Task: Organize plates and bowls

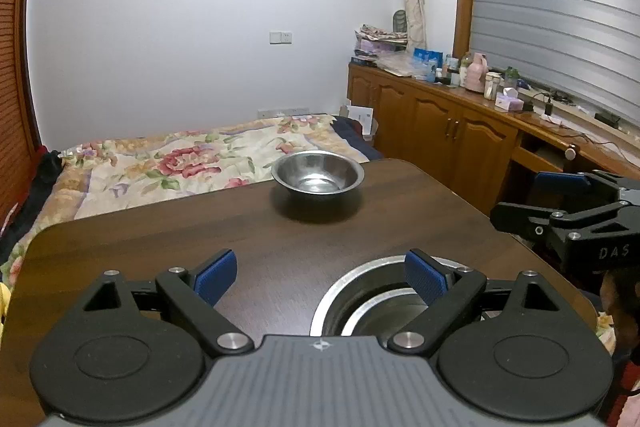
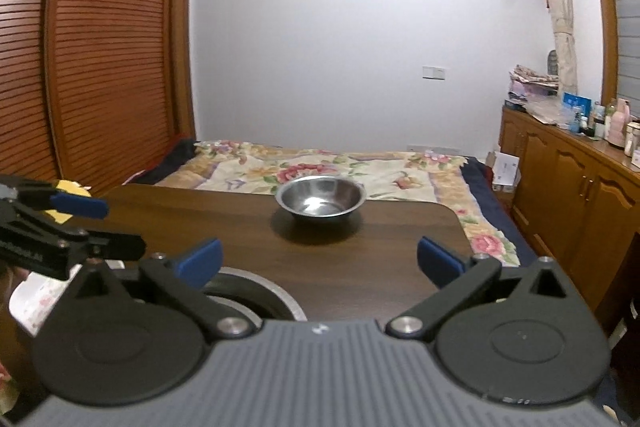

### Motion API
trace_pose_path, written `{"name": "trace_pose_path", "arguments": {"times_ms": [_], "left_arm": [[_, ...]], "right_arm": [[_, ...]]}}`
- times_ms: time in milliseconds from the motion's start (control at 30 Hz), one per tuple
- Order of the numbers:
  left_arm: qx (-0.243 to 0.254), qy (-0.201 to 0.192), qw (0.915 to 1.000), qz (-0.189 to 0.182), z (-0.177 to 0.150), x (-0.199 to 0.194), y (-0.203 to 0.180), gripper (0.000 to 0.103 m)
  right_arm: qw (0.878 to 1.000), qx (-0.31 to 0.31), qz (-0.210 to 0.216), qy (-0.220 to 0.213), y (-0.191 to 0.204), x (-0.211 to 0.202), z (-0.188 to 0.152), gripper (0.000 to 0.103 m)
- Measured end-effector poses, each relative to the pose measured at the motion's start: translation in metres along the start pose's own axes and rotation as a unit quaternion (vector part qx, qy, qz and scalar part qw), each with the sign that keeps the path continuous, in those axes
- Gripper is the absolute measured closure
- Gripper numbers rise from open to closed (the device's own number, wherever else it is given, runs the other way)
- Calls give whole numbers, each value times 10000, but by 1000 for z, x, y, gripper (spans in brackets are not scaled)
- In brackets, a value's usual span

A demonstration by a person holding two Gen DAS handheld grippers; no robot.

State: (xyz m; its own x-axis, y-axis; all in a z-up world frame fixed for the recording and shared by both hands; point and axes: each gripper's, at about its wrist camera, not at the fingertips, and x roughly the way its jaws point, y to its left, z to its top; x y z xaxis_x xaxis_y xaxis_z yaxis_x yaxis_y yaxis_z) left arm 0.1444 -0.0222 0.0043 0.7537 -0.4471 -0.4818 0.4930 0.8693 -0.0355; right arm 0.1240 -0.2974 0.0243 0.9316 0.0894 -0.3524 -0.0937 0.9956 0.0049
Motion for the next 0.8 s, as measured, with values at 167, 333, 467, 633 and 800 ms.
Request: {"name": "trace_pose_path", "arguments": {"times_ms": [167,333,467,633,800], "left_arm": [[55,-57,10000,20,10,5,1,10],[90,-78,9999,35,24,19,6,10],[26,-61,10000,56,34,33,9,10],[-49,-41,9998,169,51,55,15,10],[-139,31,9996,235,63,80,17,10]], "right_arm": [[9999,120,17,9,-7,3,4,0],[10000,64,-14,-31,-9,7,10,0],[10000,49,23,8,-14,16,17,0],[10000,40,72,7,-23,33,27,0],[9998,108,171,20,-33,57,34,0]]}}
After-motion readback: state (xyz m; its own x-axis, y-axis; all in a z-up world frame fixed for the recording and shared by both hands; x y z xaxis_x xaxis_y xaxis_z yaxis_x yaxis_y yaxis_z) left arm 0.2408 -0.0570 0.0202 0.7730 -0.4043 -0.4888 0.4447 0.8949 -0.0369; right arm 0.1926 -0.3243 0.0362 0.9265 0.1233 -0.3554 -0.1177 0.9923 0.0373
